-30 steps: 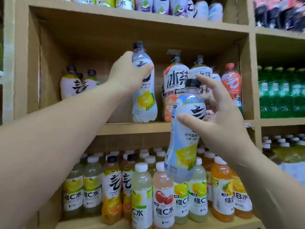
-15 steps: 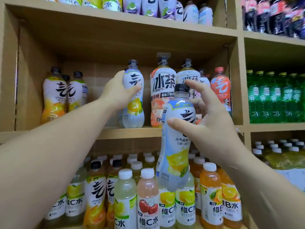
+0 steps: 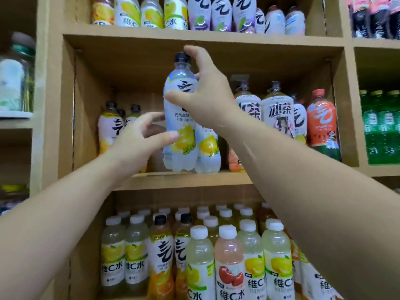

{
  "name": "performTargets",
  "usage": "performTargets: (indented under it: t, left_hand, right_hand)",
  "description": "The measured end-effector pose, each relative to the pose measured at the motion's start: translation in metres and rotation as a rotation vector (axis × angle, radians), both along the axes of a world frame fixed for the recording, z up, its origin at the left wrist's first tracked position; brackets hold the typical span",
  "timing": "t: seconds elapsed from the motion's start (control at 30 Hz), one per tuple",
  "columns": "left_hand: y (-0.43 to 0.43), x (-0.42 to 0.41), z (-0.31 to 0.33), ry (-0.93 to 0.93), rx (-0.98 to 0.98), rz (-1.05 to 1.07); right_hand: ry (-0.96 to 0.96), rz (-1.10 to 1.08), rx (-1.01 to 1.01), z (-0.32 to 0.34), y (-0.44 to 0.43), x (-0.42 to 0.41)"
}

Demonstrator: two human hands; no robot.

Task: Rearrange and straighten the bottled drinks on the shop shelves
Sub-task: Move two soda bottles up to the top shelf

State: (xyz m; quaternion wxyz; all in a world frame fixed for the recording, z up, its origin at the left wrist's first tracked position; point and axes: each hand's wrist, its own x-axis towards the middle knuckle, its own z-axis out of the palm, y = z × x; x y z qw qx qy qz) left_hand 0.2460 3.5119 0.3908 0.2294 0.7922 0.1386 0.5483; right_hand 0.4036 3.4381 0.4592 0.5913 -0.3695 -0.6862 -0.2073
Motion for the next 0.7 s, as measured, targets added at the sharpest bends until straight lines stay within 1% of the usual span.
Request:
performTargets:
  t: [0.1,0.23,0.33,0.4,0.6,0.7]
  left_hand:
    - [0.009,-0.001,-0.001,0.045,-0.024,0.162]
    - [0.024,0.000,-0.002,0.054,-0.038,0.223]
    - [0.031,0.001,0.001,0.100,-0.050,0.328]
    - [0.041,0.002,0.001,0.112,-0.050,0.377]
    - [0.051,0.017,-0.007,0.035,-0.040,0.485]
    - [0.051,0.023,-0.013,-0.016,-0.018,0.555]
  right_hand:
    - [-0.068,-0.021,-0.071,0.001,0.026,-0.016]
    - [-0.099,-0.067,-0.131,-0.002,0.045,-0.020]
    - [-0.163,-0.153,-0.200,-0.007,0.043,-0.012]
    - [-0.168,-0.176,-0.180,-0.014,0.034,0.000]
    - [-0.066,-0.269,0.018,-0.042,0.001,0.061]
    - [-0.005,-0.333,0.034,-0.055,-0.010,0.097]
